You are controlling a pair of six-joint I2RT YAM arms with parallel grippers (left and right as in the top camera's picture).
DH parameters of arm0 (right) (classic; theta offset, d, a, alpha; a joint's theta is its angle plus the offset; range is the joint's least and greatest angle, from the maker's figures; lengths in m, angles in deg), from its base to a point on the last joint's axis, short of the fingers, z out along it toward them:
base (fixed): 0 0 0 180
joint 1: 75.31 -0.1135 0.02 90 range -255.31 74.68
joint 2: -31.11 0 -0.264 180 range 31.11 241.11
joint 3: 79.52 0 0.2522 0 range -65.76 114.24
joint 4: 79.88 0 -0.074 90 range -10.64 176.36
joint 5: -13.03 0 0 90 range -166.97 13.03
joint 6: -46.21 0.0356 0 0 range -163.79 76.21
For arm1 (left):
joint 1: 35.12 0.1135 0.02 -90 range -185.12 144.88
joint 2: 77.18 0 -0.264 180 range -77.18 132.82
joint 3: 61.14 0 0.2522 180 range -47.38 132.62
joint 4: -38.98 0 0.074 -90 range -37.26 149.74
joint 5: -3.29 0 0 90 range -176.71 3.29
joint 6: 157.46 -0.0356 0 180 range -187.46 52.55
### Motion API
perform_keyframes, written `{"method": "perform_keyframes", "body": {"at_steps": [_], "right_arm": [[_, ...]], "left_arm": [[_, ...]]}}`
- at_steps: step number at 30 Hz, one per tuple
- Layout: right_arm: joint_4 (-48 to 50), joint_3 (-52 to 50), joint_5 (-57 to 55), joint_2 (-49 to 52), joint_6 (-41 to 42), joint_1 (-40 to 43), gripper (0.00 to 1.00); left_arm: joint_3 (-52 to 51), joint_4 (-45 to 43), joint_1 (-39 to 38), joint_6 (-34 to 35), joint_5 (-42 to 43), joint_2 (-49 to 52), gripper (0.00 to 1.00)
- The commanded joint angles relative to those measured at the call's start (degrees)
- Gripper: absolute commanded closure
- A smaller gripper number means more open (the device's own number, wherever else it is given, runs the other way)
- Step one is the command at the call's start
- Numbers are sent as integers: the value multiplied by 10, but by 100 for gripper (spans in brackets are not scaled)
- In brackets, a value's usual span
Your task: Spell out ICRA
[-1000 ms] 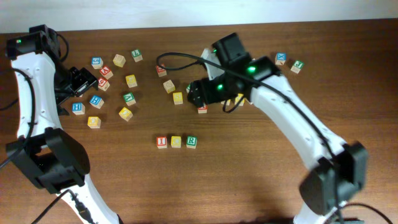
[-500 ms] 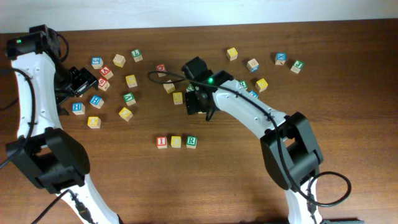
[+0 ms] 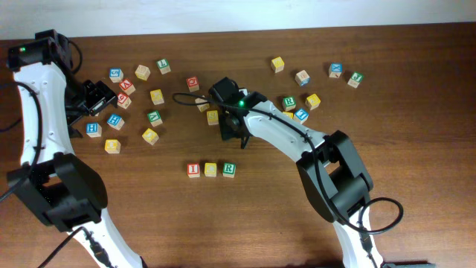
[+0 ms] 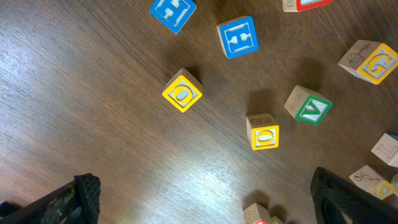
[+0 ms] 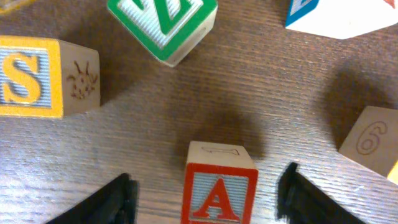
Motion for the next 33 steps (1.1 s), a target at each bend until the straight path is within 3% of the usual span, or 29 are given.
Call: {"method": "perform_keyframes", "body": {"at_steps": [1, 12, 14, 16, 18, 21, 27, 33], "right_arm": [[8, 7, 3, 11, 5, 0, 40], [9, 6, -5, 24, -10, 3, 44], [3, 6, -5, 27, -10, 7, 54], [2, 6, -5, 27, -10, 12, 55], [2, 6, -5, 27, -10, 15, 67], [0, 14, -5, 26, -10, 15, 67], [-97, 83, -5, 12, -10, 15, 73], [-291, 133, -1, -34, -10, 15, 72]], "left_arm": [[8, 0, 2, -1, -2, -9, 1], [8, 0, 2, -1, -2, -9, 1], [8, 0, 2, -1, -2, -9, 1], [8, 0, 2, -1, -2, -9, 1], [8, 0, 2, -1, -2, -9, 1], [8, 0, 2, -1, -2, -9, 1], [8, 0, 2, -1, -2, -9, 1], [8, 0, 2, -1, -2, -9, 1]]}}
